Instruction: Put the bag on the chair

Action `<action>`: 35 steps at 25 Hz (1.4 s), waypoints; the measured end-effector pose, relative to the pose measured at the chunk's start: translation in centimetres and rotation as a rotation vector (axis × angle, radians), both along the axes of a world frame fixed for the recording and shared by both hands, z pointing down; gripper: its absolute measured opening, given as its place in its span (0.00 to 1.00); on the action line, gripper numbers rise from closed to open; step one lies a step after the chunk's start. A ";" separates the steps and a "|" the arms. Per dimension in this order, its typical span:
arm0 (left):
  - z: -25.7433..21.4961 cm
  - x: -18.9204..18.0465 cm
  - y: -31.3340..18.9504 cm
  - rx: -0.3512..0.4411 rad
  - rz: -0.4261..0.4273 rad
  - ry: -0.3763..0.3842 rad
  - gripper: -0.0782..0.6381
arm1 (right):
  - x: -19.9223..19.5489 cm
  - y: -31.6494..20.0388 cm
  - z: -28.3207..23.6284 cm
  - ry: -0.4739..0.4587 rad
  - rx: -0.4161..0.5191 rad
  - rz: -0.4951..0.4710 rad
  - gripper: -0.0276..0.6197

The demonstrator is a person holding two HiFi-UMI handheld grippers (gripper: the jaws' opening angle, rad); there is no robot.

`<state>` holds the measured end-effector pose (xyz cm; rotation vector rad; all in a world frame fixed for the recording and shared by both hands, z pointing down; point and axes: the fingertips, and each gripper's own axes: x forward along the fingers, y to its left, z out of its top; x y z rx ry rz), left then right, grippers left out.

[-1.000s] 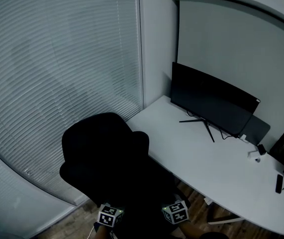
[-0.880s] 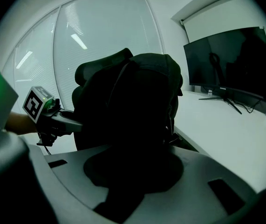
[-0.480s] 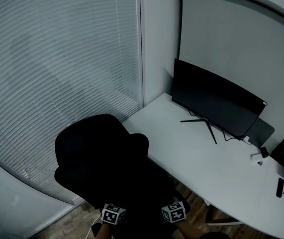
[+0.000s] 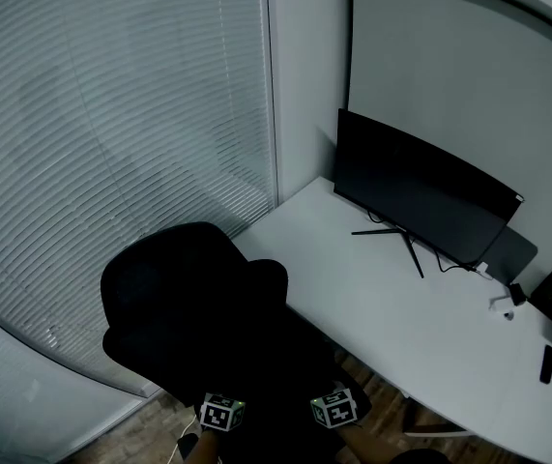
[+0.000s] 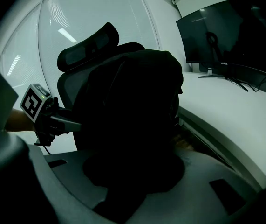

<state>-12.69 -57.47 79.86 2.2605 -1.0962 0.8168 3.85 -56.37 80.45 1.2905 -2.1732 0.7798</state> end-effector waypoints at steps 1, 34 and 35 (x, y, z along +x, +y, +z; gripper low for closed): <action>0.0 0.1 -0.1 -0.004 -0.003 -0.002 0.42 | 0.0 -0.1 0.2 -0.002 -0.004 -0.004 0.23; -3.3 -5.2 3.8 0.122 -0.180 0.020 0.64 | 1.5 3.4 -4.9 0.014 0.147 0.159 0.40; -3.9 -5.3 4.2 0.134 -0.181 0.029 0.64 | 1.4 3.8 -5.7 0.009 0.172 0.175 0.40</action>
